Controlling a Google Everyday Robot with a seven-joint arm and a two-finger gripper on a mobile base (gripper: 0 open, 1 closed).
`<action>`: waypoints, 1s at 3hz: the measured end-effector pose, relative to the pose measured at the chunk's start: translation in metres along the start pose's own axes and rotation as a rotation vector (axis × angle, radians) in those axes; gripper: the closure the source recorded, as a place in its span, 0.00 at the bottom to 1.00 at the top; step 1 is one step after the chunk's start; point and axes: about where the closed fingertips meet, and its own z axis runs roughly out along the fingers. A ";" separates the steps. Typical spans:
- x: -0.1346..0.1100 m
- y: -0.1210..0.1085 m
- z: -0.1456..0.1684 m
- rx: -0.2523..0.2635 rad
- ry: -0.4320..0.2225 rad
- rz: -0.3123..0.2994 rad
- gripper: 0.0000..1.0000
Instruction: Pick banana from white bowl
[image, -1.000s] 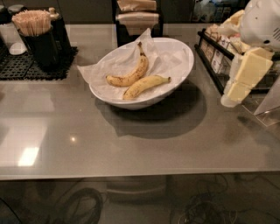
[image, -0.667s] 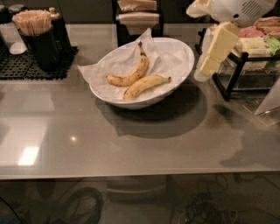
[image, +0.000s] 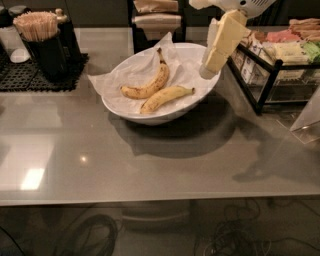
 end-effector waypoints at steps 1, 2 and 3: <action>0.005 -0.012 0.021 0.019 -0.031 0.044 0.00; -0.002 -0.028 0.061 -0.022 -0.043 0.023 0.00; -0.003 -0.028 0.066 -0.028 -0.044 0.022 0.19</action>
Offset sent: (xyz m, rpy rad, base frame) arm 0.0722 0.0741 -0.0723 0.0357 0.0672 0.0734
